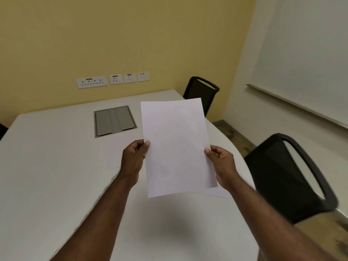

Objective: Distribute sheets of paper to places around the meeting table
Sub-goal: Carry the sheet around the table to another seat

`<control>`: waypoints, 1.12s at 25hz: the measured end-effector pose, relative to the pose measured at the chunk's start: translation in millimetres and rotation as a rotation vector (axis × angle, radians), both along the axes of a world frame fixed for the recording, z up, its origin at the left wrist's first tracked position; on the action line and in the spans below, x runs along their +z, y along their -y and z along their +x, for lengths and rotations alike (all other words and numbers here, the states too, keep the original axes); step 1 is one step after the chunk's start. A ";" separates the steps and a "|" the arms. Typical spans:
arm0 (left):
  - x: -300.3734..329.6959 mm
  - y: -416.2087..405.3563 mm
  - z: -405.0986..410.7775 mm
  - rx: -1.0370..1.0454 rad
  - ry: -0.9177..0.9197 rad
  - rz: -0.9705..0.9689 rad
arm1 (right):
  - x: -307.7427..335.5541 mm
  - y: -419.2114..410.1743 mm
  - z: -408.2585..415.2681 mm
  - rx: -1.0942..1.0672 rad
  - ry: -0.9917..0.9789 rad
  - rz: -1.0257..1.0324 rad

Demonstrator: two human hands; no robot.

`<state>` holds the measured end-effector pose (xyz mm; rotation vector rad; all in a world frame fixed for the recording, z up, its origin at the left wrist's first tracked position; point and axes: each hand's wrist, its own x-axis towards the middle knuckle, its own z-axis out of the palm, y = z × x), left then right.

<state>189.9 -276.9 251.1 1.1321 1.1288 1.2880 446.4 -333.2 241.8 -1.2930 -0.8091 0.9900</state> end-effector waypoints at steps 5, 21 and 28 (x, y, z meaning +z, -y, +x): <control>22.4 62.1 114.5 -0.107 0.000 0.050 | 15.8 89.1 105.7 -0.135 0.044 0.015; 24.5 143.7 470.3 -0.376 -0.023 0.165 | 26.6 242.0 426.3 -0.450 0.053 0.073; 28.2 92.1 624.0 -0.476 -0.058 0.133 | 29.4 206.7 552.7 -0.549 0.091 0.056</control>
